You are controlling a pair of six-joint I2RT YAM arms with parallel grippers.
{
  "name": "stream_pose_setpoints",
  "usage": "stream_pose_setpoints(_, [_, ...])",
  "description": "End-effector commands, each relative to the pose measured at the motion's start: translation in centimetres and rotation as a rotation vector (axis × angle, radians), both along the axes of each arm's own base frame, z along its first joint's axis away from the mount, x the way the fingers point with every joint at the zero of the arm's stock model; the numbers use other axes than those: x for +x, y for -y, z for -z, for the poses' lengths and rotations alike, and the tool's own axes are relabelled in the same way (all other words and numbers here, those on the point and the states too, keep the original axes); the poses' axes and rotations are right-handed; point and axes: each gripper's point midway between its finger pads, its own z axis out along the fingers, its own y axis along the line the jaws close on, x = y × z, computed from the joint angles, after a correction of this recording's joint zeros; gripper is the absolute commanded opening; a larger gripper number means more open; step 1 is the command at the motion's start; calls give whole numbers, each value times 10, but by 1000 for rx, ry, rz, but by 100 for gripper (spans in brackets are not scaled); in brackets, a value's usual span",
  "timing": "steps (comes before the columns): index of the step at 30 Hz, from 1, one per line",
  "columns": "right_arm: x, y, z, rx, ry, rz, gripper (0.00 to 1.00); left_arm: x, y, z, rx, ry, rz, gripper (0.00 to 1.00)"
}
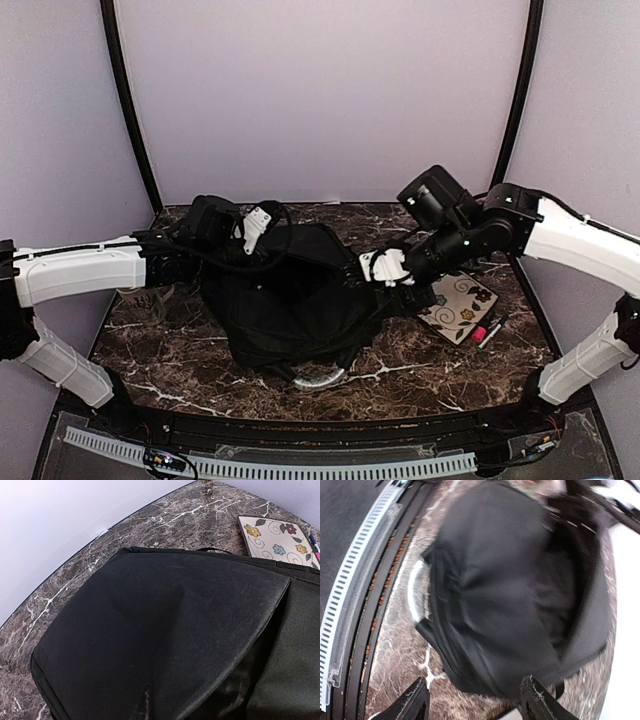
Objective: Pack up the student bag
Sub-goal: Adjust the student bag at the center of the board, then pick up the pen from the center of the board.
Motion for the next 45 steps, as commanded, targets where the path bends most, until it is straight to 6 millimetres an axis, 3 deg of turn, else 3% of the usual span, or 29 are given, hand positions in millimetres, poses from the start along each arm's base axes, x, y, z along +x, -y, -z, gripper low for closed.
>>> stream_pose_setpoints(1, [19,44,0,21,-136,129,62,3,7,-13,-28,60,53,0])
stream_pose_setpoints(5, [56,100,29,-11,-182,338,61,-2,5,-6,-35,74,71,0])
stream_pose_setpoints(10, [86,198,82,-134,-195,591,56,-6,4,-2,-32,70,86,0])
stream_pose_setpoints(13, [79,244,109,-259,-183,624,53,-8,6,-3,-50,69,94,0])
stream_pose_setpoints(16, [64,274,140,-408,-91,579,52,-9,9,-3,-65,57,102,0])
stream_pose_setpoints(25, [52,308,185,-607,-22,538,42,-11,8,-7,-69,57,106,0])
stream_pose_setpoints(39, [80,323,189,-659,78,574,49,-13,7,-6,-59,57,117,0])
stream_pose_setpoints(45, [81,329,199,-686,37,569,49,-13,7,-7,-58,59,118,0])
